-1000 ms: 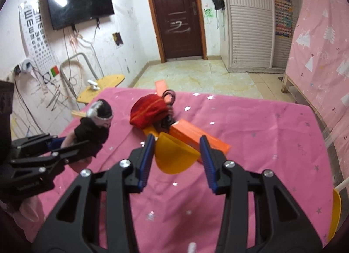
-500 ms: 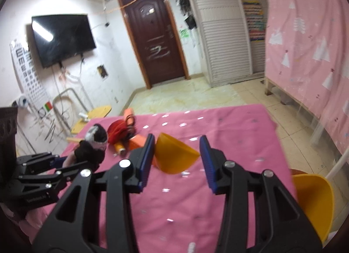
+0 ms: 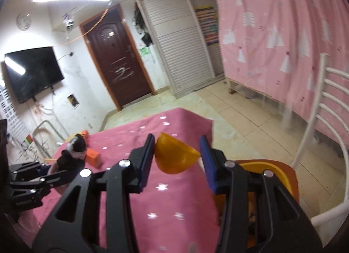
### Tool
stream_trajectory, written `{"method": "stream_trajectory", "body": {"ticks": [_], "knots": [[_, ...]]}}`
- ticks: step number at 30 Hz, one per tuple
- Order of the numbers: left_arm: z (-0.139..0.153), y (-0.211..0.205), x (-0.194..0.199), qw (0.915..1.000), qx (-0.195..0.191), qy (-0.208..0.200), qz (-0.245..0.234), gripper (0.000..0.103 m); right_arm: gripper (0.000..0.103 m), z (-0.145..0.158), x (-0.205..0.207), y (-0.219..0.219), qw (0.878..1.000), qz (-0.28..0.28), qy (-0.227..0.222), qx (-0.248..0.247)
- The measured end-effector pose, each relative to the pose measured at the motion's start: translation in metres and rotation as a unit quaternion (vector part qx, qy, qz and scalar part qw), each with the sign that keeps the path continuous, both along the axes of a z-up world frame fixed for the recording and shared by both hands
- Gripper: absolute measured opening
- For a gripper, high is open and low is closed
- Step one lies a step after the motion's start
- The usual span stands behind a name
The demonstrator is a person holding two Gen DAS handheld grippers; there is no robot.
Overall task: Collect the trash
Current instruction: 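Carry the glove and yellow lid over the yellow bin and open both grippers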
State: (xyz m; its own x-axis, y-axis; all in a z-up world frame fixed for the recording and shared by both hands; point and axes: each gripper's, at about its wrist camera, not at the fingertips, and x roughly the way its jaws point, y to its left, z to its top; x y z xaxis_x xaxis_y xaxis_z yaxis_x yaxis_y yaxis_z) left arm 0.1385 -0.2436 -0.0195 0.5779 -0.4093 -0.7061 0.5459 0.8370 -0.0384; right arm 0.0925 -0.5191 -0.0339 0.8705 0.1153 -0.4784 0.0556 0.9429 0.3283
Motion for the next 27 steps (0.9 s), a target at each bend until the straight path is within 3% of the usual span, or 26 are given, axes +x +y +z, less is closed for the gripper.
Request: {"method": "stream_trajectory", "body": {"ticks": [10, 13, 17, 24, 26, 27], "knots": [[0.001, -0.057, -0.006, 0.9991, 0.017, 0.004, -0.037, 0.025, 0.041, -0.026, -0.006, -0.049, 0.998, -0.049, 0.018, 0.021], [0.000, -0.073, -0.009, 0.9985, 0.027, 0.000, -0.047, 0.025, 0.060, -0.030, -0.010, -0.060, 0.997, -0.065, 0.013, 0.032], [-0.001, -0.100, -0.011, 0.9969, 0.038, 0.000, -0.068, 0.025, 0.062, -0.029, -0.017, -0.071, 0.996, -0.077, 0.001, 0.042], [-0.016, -0.153, 0.007, 0.9911, 0.005, 0.067, -0.115, 0.025, 0.065, -0.020, -0.047, -0.106, 0.984, -0.135, -0.057, 0.097], [-0.024, -0.169, 0.016, 0.9886, -0.002, 0.090, -0.121, 0.031, 0.065, -0.020, -0.054, -0.113, 0.982, -0.145, -0.064, 0.106], [-0.026, -0.174, 0.019, 0.9880, -0.005, 0.096, -0.121, 0.040, 0.065, -0.021, -0.056, -0.117, 0.981, -0.149, -0.066, 0.108]]}}
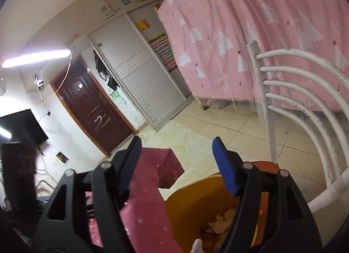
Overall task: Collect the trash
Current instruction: 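Carry the glove and yellow lid over the yellow bin and open both grippers, then return to the table and grasp the red knit hat with the left gripper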
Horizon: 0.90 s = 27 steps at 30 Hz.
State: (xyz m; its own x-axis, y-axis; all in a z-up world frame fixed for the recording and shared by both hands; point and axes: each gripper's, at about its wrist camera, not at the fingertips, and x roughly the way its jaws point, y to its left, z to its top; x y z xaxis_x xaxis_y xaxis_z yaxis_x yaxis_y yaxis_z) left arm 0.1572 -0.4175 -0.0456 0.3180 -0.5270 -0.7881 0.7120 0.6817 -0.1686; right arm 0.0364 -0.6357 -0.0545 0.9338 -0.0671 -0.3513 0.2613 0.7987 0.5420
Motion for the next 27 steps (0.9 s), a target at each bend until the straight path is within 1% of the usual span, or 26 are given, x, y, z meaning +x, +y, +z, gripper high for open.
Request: {"method": "stream_trajectory", "body": {"ticks": [1, 2, 3, 9, 14, 20, 24, 27], "knots": [[-0.001, -0.006, 0.003, 1.0000, -0.004, 0.002, 0.001, 0.047, 0.065, 0.000, -0.001, -0.002, 1.000, -0.003, -0.002, 0.002], [-0.002, -0.011, 0.004, 1.0000, -0.008, -0.004, 0.001, 0.064, 0.065, -0.001, -0.002, -0.004, 1.000, -0.003, -0.003, 0.006], [-0.001, -0.014, 0.003, 0.9999, -0.011, -0.012, 0.003, 0.072, 0.065, -0.002, -0.002, -0.005, 1.000, -0.002, -0.003, 0.008], [0.000, -0.017, -0.001, 0.9998, -0.004, -0.018, 0.010, 0.073, 0.065, -0.008, 0.005, -0.008, 1.000, 0.011, -0.001, 0.015], [0.008, -0.004, 0.000, 0.9995, -0.013, -0.023, 0.018, 0.073, 0.065, -0.007, 0.009, 0.001, 1.000, 0.024, 0.002, 0.009], [0.020, 0.026, 0.006, 0.9985, -0.030, -0.028, 0.037, 0.073, 0.065, 0.003, 0.017, 0.037, 0.998, 0.059, 0.007, -0.021], [0.024, 0.049, 0.012, 0.9975, -0.033, -0.031, 0.054, 0.073, 0.068, 0.004, 0.030, 0.066, 0.995, 0.089, 0.020, -0.036], [0.029, 0.072, 0.018, 0.9961, -0.044, -0.033, 0.069, 0.073, 0.068, 0.006, 0.040, 0.084, 0.993, 0.109, 0.028, -0.044]]}}
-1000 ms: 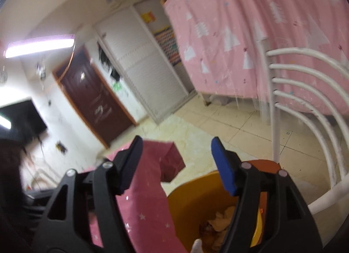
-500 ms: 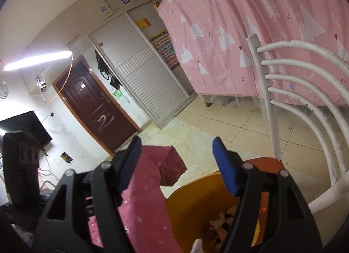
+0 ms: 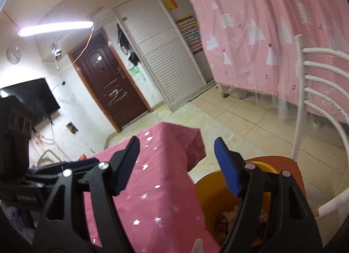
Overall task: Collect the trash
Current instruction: 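Return to the table and grasp the red knit hat with the left gripper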
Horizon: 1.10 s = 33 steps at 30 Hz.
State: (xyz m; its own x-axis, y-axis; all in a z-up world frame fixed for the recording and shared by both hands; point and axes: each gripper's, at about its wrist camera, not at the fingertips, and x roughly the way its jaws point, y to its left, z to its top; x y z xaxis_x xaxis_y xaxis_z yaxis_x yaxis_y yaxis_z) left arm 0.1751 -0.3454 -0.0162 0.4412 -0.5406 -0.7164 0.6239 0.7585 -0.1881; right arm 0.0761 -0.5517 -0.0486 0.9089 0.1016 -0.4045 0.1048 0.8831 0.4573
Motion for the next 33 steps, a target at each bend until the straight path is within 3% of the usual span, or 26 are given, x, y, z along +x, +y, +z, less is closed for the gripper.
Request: {"method": "stream_trajectory", "body": {"ticks": [7, 13, 21, 33], "knots": [[0.013, 0.053, 0.016, 0.9989, -0.012, -0.015, 0.042, 0.073, 0.068, 0.011, 0.021, 0.042, 0.998, 0.045, 0.012, -0.030], [0.020, 0.107, 0.036, 0.9918, 0.025, -0.054, 0.113, 0.073, 0.073, 0.017, 0.042, 0.080, 0.995, 0.085, 0.024, -0.051], [0.009, 0.190, 0.075, 0.9797, 0.046, -0.044, 0.190, 0.073, 0.073, 0.016, 0.069, 0.140, 0.986, 0.140, 0.040, -0.076], [-0.022, 0.256, 0.121, 0.9682, 0.064, -0.016, 0.241, 0.073, 0.081, 0.006, 0.100, 0.203, 0.973, 0.192, 0.067, -0.109]]}}
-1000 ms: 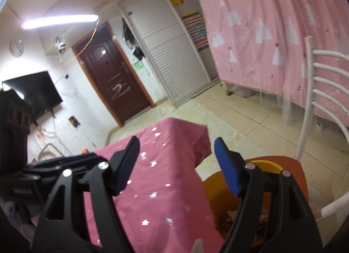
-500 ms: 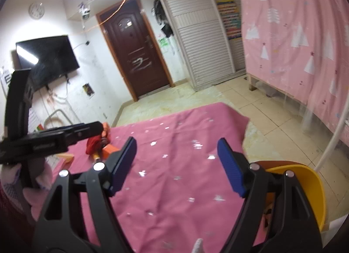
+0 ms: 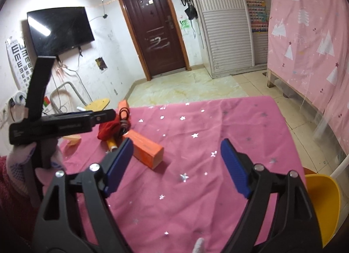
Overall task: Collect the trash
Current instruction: 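Return to the table and grasp the red knit hat with the left gripper, then grasp the orange box with the right gripper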
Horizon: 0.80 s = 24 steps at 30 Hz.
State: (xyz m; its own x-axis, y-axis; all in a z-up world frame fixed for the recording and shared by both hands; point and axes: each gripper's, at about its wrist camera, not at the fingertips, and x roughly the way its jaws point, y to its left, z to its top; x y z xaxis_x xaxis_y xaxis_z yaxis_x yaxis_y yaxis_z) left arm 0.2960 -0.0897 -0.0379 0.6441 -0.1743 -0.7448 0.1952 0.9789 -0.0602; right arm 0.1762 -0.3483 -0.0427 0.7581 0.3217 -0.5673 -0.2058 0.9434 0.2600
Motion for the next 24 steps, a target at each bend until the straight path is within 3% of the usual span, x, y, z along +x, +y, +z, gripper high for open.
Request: {"method": "stream_trajectory", "body": {"ticks": [8, 10, 14, 24], "knots": [[-0.031, 0.011, 0.020, 0.9994, 0.027, 0.020, 0.000, 0.073, 0.082, -0.009, 0.015, 0.017, 1.000, 0.011, 0.016, -0.012], [-0.036, 0.012, 0.020, 0.9993, 0.030, 0.024, -0.001, 0.064, 0.082, -0.011, 0.019, 0.023, 1.000, 0.016, 0.020, -0.015], [-0.038, 0.018, 0.020, 0.9992, 0.028, 0.027, 0.006, 0.028, 0.082, -0.014, 0.024, 0.033, 0.999, 0.026, 0.024, -0.020], [-0.012, 0.059, -0.018, 0.9975, -0.062, -0.008, 0.033, 0.015, 0.087, -0.022, 0.040, 0.067, 0.996, 0.063, 0.043, -0.043]]}}
